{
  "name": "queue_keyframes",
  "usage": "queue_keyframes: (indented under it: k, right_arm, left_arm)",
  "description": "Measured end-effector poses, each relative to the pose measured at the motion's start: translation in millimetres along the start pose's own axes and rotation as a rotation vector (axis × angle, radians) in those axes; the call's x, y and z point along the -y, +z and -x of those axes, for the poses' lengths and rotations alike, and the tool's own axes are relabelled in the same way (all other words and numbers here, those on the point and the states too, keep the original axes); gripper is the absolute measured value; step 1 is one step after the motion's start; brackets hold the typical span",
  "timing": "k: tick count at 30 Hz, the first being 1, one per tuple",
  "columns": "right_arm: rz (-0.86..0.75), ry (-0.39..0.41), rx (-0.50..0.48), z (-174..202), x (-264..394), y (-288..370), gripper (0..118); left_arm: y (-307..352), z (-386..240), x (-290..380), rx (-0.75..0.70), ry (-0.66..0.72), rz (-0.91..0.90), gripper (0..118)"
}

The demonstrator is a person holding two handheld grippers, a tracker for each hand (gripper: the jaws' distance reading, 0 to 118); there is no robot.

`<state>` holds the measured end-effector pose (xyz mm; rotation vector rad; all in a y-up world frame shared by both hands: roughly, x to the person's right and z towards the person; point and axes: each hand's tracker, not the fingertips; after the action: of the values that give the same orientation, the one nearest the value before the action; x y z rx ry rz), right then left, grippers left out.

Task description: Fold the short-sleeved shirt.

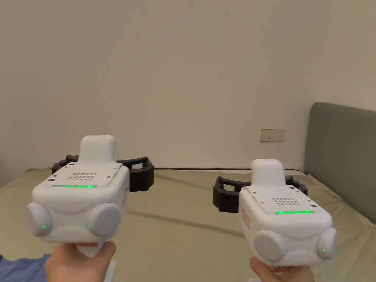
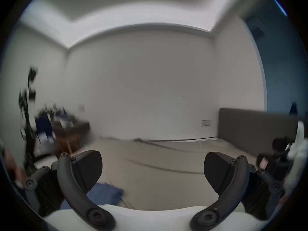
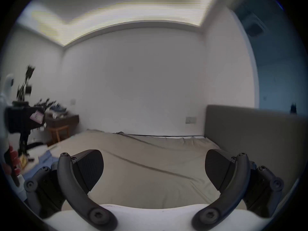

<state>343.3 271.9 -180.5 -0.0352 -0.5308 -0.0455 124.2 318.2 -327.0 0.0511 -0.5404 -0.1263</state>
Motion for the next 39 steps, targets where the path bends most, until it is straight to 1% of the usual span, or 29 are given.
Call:
queue_keyframes:
  k: [1, 2, 4, 6, 7, 11, 14, 19, 21, 23, 26, 39]
  right_arm:
    - [-0.005, 0.006, 0.023, -6.3, -0.2, 1.1, 118]
    - [-0.008, 0.017, 0.04, -10.0, -1.4, 1.6, 118]
    - [-0.007, 0.043, 0.031, -10.0, -3.8, 4.5, 118]
    - [0.004, 0.049, 0.016, -9.8, -6.3, 5.1, 118]
    - [0.008, 0.052, 0.013, -9.5, -6.4, 5.7, 118]
    - [-0.004, 0.082, 0.028, -4.7, -6.7, 9.1, 118]
    - [-0.029, 0.081, 0.031, -1.0, -8.6, 11.0, 118]
    - [-0.039, 0.073, 0.026, 3.3, -13.7, 12.9, 118]
    - [-0.044, 0.082, 0.031, 6.3, -15.5, 12.1, 118]
    - [-0.046, 0.111, 0.048, 9.8, -17.3, 13.1, 118]
    - [-0.049, 0.133, 0.047, 12.7, -18.3, 10.9, 118]
    - [-0.056, 0.129, 0.057, 15.0, -25.8, 12.2, 118]
  left_arm:
    - [0.1, -3.9, 1.6, -0.023, -0.036, -0.013, 118]
    - [-1.6, -8.1, 2.3, -0.018, -0.026, -0.003, 118]
    - [-6.8, -8.9, 3.4, 0.034, 0.025, 0.018, 118]
    - [-10.8, -5.9, 6.1, 0.061, 0.104, 0.049, 118]
    - [-11.9, -5.3, 7.5, 0.054, 0.12, 0.052, 118]
    - [-7.3, -4.9, 10.3, 0.035, 0.089, 0.049, 118]
    - [-2.3, -4.5, 10.3, 0.031, 0.072, 0.042, 118]
    - [-0.2, -3.5, 7.8, 0.035, 0.088, 0.042, 118]
    - [0.1, -4.7, 6.1, 0.03, 0.073, 0.049, 118]
    - [1.5, -4.4, 5.6, 0.04, 0.069, 0.043, 118]
    - [1.9, -5.5, 3.8, 0.037, 0.071, 0.039, 118]
    - [2.0, -7.3, -2.4, 0.025, 0.063, 0.05, 118]
